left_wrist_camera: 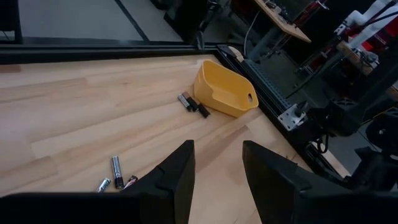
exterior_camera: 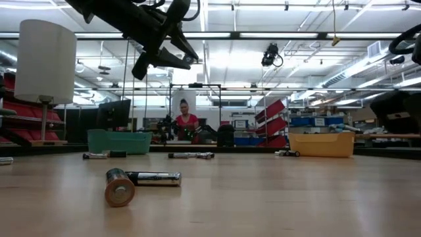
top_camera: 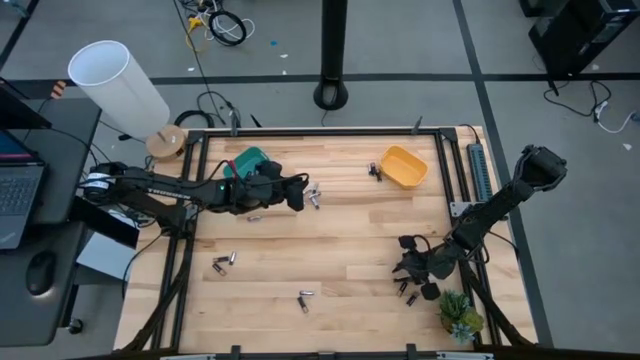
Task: Sort batteries
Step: Put the silver battery into the yellow bin
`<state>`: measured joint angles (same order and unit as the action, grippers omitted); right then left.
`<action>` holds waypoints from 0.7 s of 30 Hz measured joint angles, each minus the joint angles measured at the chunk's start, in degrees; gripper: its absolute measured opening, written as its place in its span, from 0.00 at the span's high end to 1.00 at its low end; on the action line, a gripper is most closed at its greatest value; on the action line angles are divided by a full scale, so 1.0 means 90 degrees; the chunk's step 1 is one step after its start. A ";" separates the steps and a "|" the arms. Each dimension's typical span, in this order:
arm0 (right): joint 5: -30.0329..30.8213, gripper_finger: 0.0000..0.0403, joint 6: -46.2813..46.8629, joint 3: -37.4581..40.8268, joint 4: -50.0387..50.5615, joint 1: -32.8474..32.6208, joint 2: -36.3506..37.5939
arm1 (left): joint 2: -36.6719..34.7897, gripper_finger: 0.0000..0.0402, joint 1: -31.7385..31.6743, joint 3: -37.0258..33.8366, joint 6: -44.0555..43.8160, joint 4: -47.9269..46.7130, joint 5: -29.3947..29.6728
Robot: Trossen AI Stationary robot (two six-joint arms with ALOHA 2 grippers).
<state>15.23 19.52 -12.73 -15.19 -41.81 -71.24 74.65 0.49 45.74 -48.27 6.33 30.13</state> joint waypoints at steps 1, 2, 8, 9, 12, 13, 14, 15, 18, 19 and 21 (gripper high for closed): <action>-0.0049 0.66 -0.0059 0.0000 0.0001 0.0001 0.0000 | 0.0000 0.63 0.0000 0.0000 0.0000 -0.0002 0.0000; -0.0096 0.66 -0.0126 0.0000 0.0007 0.0005 0.0000 | 0.0000 0.63 0.0000 0.0000 0.0002 -0.0002 0.0000; -0.0238 0.66 -0.0341 0.0000 0.0129 0.0019 -0.0057 | 0.0000 0.63 0.0000 0.0000 0.0031 -0.0002 -0.0002; -0.0312 0.66 -0.0357 0.0000 0.0140 0.0030 -0.0107 | 0.0000 0.63 0.0000 0.0000 0.0049 -0.0002 -0.0001; -0.0423 0.66 -0.0360 0.0000 0.0109 0.0067 -0.0349 | 0.0000 0.63 0.0000 0.0000 0.0131 0.0001 -0.0002; -0.0423 0.66 -0.0362 -0.0010 0.0073 0.0077 -0.0414 | 0.0000 0.63 0.0000 0.0000 0.0133 0.0002 -0.0004; -0.0420 0.66 -0.0363 -0.0013 0.0015 0.0086 -0.0491 | 0.0000 0.63 0.0000 0.0000 0.0134 0.0005 -0.0005; -0.0418 0.66 -0.0362 -0.0017 -0.0019 0.0094 -0.0552 | 0.0000 0.63 0.0000 0.0000 0.0132 0.0003 -0.0005; -0.0426 0.66 -0.0362 -0.0017 -0.0106 0.0157 -0.0651 | 0.0000 0.63 0.0000 0.0000 0.0134 0.0003 -0.0010; -0.0443 0.67 -0.0363 -0.0019 -0.0113 0.0181 -0.0656 | 0.0000 0.63 0.0000 0.0000 0.0131 0.0003 -0.0019; -0.0472 0.67 -0.0361 -0.0019 -0.0108 0.0238 -0.0658 | 0.0000 0.63 0.0000 0.0000 0.0131 0.0003 -0.0023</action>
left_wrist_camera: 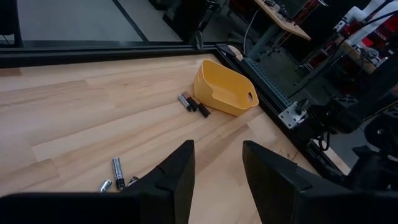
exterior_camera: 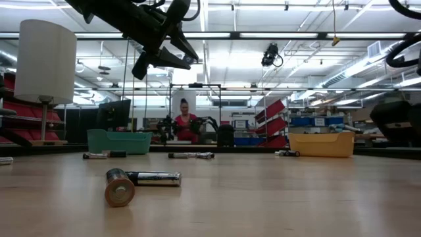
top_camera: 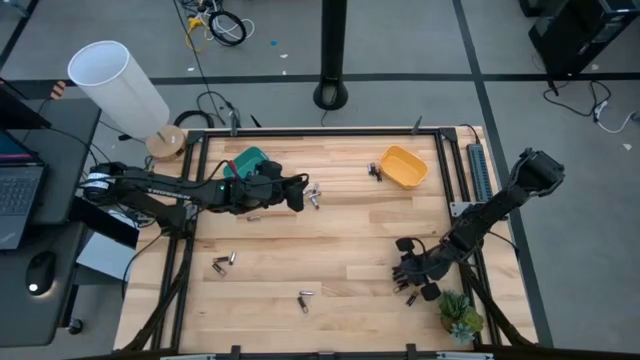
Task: Sort batteries
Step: Put the silver battery into the yellow bin
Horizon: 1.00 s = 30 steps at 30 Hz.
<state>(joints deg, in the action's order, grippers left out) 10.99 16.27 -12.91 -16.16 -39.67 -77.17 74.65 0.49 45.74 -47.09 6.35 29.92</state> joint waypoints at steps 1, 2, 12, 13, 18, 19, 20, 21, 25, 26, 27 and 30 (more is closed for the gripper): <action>-0.0016 0.68 0.0000 0.0000 0.0002 0.0023 0.0000 | 0.0000 0.63 0.0000 0.0000 0.0000 0.0000 -0.0001; -0.0032 0.70 0.0000 0.0000 0.0007 0.0051 -0.0002 | 0.0000 0.63 0.0000 0.0000 0.0000 0.0000 -0.0002; -0.0352 0.94 -0.0255 -0.0032 0.0313 0.0396 -0.0010 | 0.0000 0.63 0.0000 0.0000 0.0036 0.0017 0.0001; -0.0352 0.94 -0.0266 -0.0032 0.0316 0.0439 -0.0010 | 0.0000 0.63 0.0000 0.0000 0.0036 0.0015 0.0001; -0.0321 0.94 -0.0314 -0.0029 0.0271 0.0653 -0.0018 | 0.0000 0.63 0.0000 0.0000 0.0036 0.0021 0.0001; -0.0277 0.94 -0.0335 -0.0022 0.0240 0.0688 -0.0027 | 0.0000 0.63 0.0000 0.0000 0.0036 0.0019 -0.0004; -0.0224 0.94 -0.0360 -0.0018 0.0209 0.0722 -0.0031 | 0.0000 0.63 -0.0002 0.0000 0.0036 0.0020 -0.0031; -0.0157 0.94 -0.0377 -0.0007 0.0168 0.0757 -0.0038 | 0.0000 0.63 -0.0002 0.0000 0.0035 0.0022 -0.0086; 0.0137 0.94 -0.0476 0.0025 0.0103 0.0924 -0.0003 | 0.0000 0.63 -0.0002 0.0002 0.0010 0.0027 -0.0176; 0.0214 0.94 -0.0492 0.0029 0.0128 0.0988 0.0028 | 0.0000 0.63 -0.0002 0.0002 0.0007 0.0025 -0.0180; 0.0282 0.94 -0.0506 0.0036 0.0148 0.1064 0.0054 | 0.0000 0.63 -0.0002 0.0002 0.0005 0.0024 -0.0185; 0.0296 0.94 -0.0646 0.0036 0.0182 0.1320 0.0146 | 0.0000 0.63 -0.0002 0.0002 -0.0003 0.0027 -0.0189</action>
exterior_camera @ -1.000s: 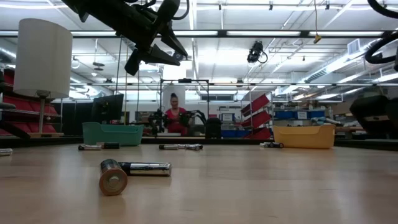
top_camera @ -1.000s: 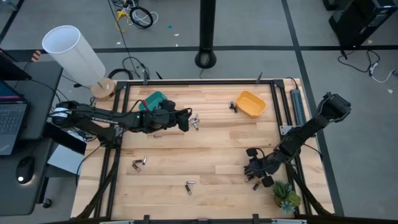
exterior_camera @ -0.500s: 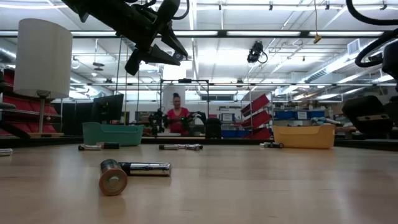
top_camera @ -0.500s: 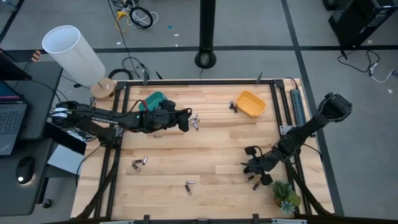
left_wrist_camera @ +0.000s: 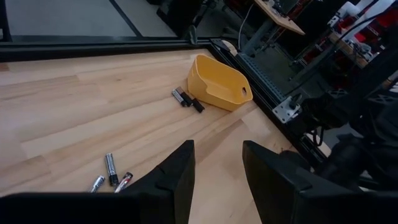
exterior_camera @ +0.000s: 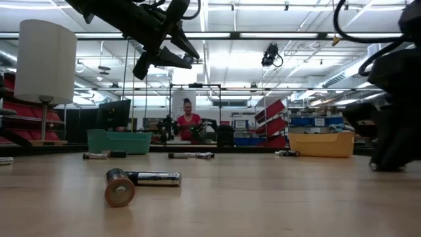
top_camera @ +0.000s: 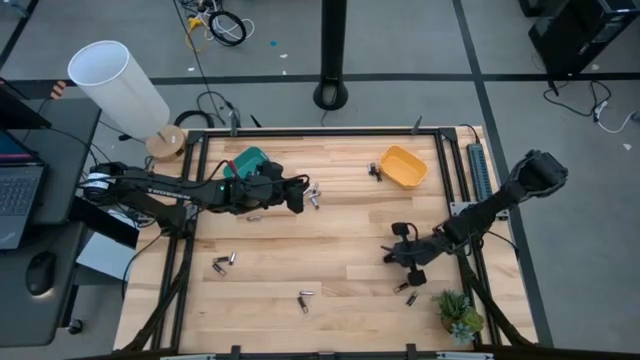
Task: Sort batteries
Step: Put the silver battery into the yellow bin
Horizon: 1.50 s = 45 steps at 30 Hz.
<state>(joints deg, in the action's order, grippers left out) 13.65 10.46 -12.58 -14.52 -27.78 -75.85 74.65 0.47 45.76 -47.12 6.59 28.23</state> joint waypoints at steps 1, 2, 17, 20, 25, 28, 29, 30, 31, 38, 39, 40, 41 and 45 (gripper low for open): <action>0.0000 0.94 -0.0051 0.0000 0.0011 0.0096 0.0039 | 0.0000 0.63 0.0000 0.0000 -0.0002 -0.0002 0.0000; -0.0002 0.94 -0.0121 0.0002 0.0027 0.0193 0.0081 | 0.0000 0.63 0.0000 0.0000 -0.0004 -0.0002 -0.0007; -0.0175 0.94 -0.0897 -0.0156 0.0149 0.1406 0.0600 | 0.0000 0.63 0.0000 0.0000 0.0003 -0.0046 -0.0219; -0.0295 0.94 -0.1209 -0.0373 0.0342 0.1651 0.0626 | 0.0000 0.63 0.0000 0.0000 0.0020 -0.0083 -0.0217; -0.0179 0.94 -0.1440 -0.0744 0.0688 0.2214 0.0659 | 0.0000 0.63 0.0000 0.0000 0.0027 -0.0178 -0.0223; 0.0055 0.94 -0.1520 -0.0853 0.0797 0.2656 0.0865 | 0.0000 0.63 0.0000 0.0000 0.0034 -0.0235 -0.0385; 0.0162 0.94 -0.1520 -0.0878 0.0887 0.2821 0.0976 | 0.0000 0.63 0.0000 0.0000 0.0037 -0.0250 -0.0425; 0.0312 0.94 -0.1514 -0.0900 0.1024 0.2995 0.1110 | 0.0000 0.63 0.0000 0.0000 0.0037 -0.0255 -0.0451; 0.0481 0.94 -0.1465 -0.0930 0.1197 0.3183 0.1251 | 0.0000 0.63 0.0002 0.0000 0.0037 -0.0255 -0.0472; 0.1069 0.94 -0.0713 -0.1037 0.2311 0.4684 0.2509 | 0.0000 0.63 0.0002 0.0000 0.0037 -0.0260 -0.0600; 0.1075 0.94 -0.0646 -0.1038 0.2396 0.4871 0.2668 | 0.0000 0.63 0.0002 0.0000 0.0042 -0.0269 -0.0602; 0.1105 0.94 -0.0596 -0.1042 0.2494 0.5054 0.2810 | 0.0000 0.63 0.0002 0.0000 0.0047 -0.0279 -0.0602; 0.1195 0.94 -0.0544 -0.1042 0.2584 0.5224 0.2934 | 0.0000 0.63 0.0002 0.0000 0.0055 -0.0279 -0.0602; 0.1546 0.92 -0.0418 -0.1044 0.2995 0.5908 0.3183 | 0.0000 0.63 0.0002 0.0000 0.0062 -0.0306 -0.0602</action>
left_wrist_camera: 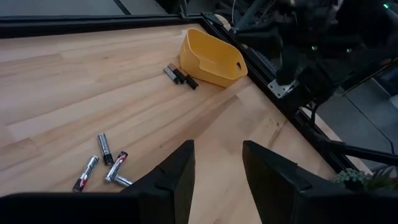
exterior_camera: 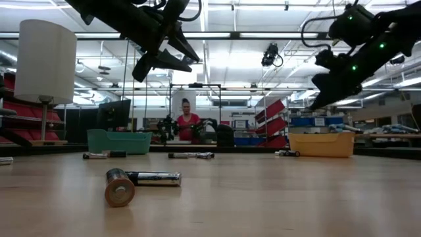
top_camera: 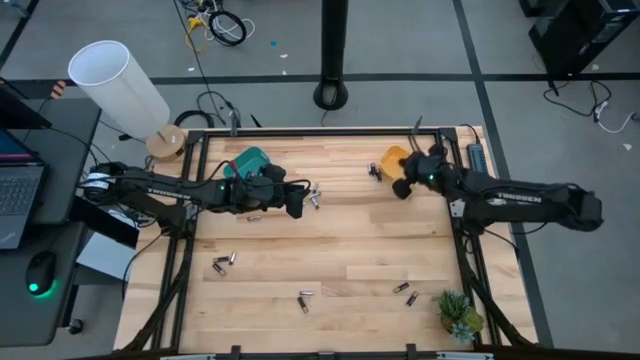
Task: Sort batteries
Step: Put the silver battery into the yellow bin
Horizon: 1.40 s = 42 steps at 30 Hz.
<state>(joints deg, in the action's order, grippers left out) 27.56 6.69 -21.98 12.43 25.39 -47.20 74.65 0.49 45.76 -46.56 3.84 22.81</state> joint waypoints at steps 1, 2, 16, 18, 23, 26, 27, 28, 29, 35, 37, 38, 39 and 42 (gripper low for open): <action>-0.0018 0.91 -0.0001 0.0000 0.0068 0.0170 -0.0006 | 0.0000 0.63 0.0000 0.0000 0.0002 -0.0015 0.0000; -0.0065 0.90 -0.0007 0.0000 0.0159 0.0321 -0.0024 | 0.0000 0.63 0.0000 0.0000 0.0002 -0.0020 0.0000; -0.0794 0.69 -0.0181 -0.0018 0.0473 0.0902 0.0178 | 0.0000 0.63 0.0000 0.0000 0.0002 -0.0071 -0.0072; -0.1300 0.69 -0.0069 -0.0105 0.0602 0.0851 0.0307 | 0.0000 0.63 0.0000 0.0000 0.0002 -0.0068 -0.0146; -0.2926 0.71 0.0270 -0.0305 0.0460 0.0506 0.0617 | 0.0000 0.63 0.0000 0.0000 0.0028 -0.0067 -0.0464; -0.3171 0.71 0.0699 -0.0347 0.0553 0.0176 0.0617 | 0.0000 0.63 0.0005 0.0000 0.0053 -0.0063 -0.0632; -0.3269 0.71 0.0835 -0.0347 0.0577 0.0018 0.0591 | 0.0000 0.63 0.0005 0.0000 0.0053 -0.0065 -0.0700; -0.3380 0.71 0.0996 -0.0347 0.0578 -0.0170 0.0566 | 0.0000 0.63 0.0005 0.0000 0.0053 -0.0088 -0.0827; -0.3474 0.71 0.1170 -0.0347 0.0579 -0.0391 0.0538 | 0.0000 0.63 0.0005 0.0000 0.0053 -0.0152 -0.0948; -0.3559 0.71 0.1679 -0.0347 0.0558 -0.2171 0.0468 | 0.0000 0.63 0.0299 0.0000 -0.0015 -0.0717 -0.1698; -0.3368 0.71 0.1494 -0.0347 0.0473 -0.2758 0.0425 | 0.0000 0.63 0.0553 0.0000 -0.0026 -0.0912 -0.1766; -0.3304 0.71 0.1415 -0.0347 0.0359 -0.2983 0.0376 | 0.0000 0.63 0.0708 0.0000 -0.0072 -0.0989 -0.1766; -0.3275 0.71 0.1388 -0.0347 0.0175 -0.3179 0.0309 | 0.0000 0.64 0.0897 0.0000 -0.0176 -0.1027 -0.1763; -0.3254 0.71 0.1410 -0.0347 -0.0519 -0.3692 -0.0036 | 0.0000 0.65 0.1640 0.0039 -0.0411 -0.1086 -0.1753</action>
<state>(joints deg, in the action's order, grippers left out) -1.72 19.38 -25.10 7.76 -7.84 -47.53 74.65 15.25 46.10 -50.26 -5.94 7.03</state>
